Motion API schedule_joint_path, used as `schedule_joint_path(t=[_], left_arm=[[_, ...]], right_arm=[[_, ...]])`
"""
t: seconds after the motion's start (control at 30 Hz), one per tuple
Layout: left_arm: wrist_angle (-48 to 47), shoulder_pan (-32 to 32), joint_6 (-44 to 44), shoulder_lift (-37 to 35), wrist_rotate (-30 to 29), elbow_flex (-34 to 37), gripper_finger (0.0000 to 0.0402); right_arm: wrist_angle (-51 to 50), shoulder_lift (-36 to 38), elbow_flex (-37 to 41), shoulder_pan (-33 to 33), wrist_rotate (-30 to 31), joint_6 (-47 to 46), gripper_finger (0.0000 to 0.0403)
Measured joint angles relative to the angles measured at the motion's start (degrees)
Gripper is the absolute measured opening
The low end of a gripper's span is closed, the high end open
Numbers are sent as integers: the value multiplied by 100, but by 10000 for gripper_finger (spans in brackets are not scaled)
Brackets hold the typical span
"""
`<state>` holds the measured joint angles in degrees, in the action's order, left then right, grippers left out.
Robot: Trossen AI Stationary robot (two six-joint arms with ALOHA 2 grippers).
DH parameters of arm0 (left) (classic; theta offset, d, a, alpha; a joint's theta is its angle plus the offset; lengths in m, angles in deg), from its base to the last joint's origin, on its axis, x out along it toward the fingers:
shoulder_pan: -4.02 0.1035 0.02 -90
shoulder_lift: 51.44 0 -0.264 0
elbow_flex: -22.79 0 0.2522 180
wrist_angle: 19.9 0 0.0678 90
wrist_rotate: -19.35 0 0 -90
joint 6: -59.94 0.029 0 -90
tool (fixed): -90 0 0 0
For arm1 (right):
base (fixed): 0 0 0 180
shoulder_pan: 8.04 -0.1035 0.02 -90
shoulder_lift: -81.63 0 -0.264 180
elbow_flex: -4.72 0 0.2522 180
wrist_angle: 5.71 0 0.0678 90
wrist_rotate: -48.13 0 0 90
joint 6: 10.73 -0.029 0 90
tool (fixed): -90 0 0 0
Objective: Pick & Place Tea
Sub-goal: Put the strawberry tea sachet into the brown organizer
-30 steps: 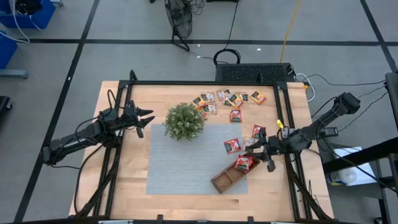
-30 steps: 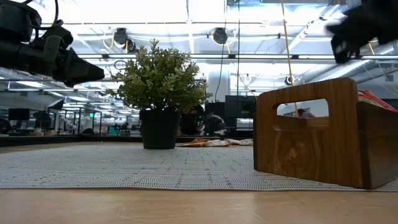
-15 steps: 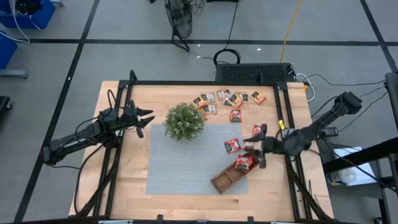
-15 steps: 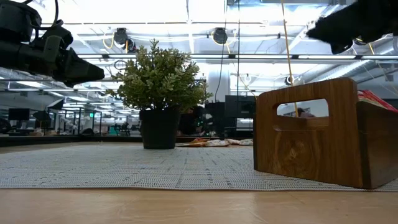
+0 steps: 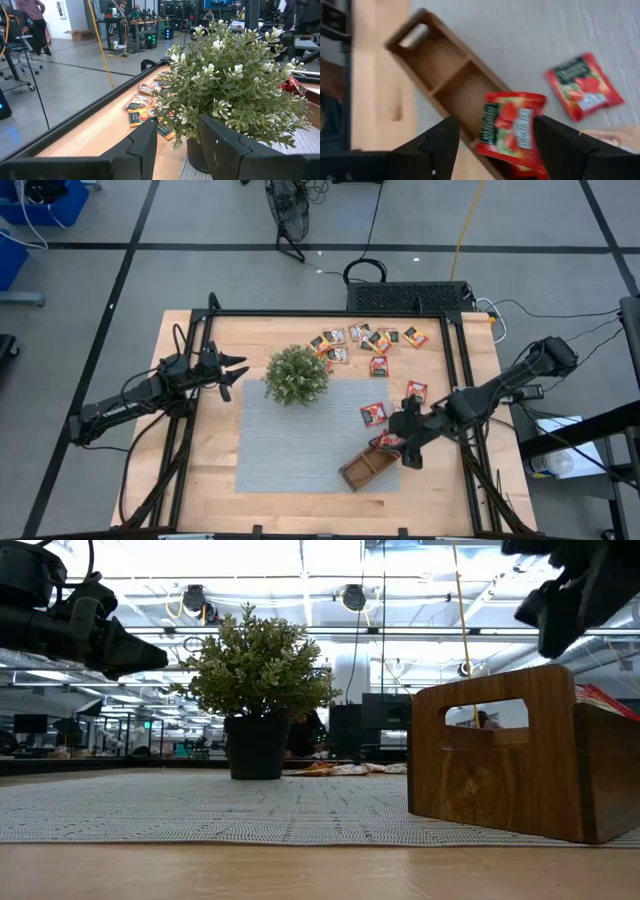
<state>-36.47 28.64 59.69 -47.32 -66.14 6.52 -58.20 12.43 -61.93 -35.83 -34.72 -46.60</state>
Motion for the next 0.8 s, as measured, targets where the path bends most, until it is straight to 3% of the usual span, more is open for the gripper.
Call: schedule_joint_path(t=[0.23, 0.5, 0.8], left_arm=[[0, -2, 0, -2, 0, -1, 147], [0, 0, 0, -1, -1, 1, 147], [0, -1, 0, 0, -2, 1, 148]], right_arm=[[-347, -6, 16, 363, 23, 61, 232], [262, -6, 573, 639, -272, 301, 231], [460, -6, 756, 643, -596, 375, 200]])
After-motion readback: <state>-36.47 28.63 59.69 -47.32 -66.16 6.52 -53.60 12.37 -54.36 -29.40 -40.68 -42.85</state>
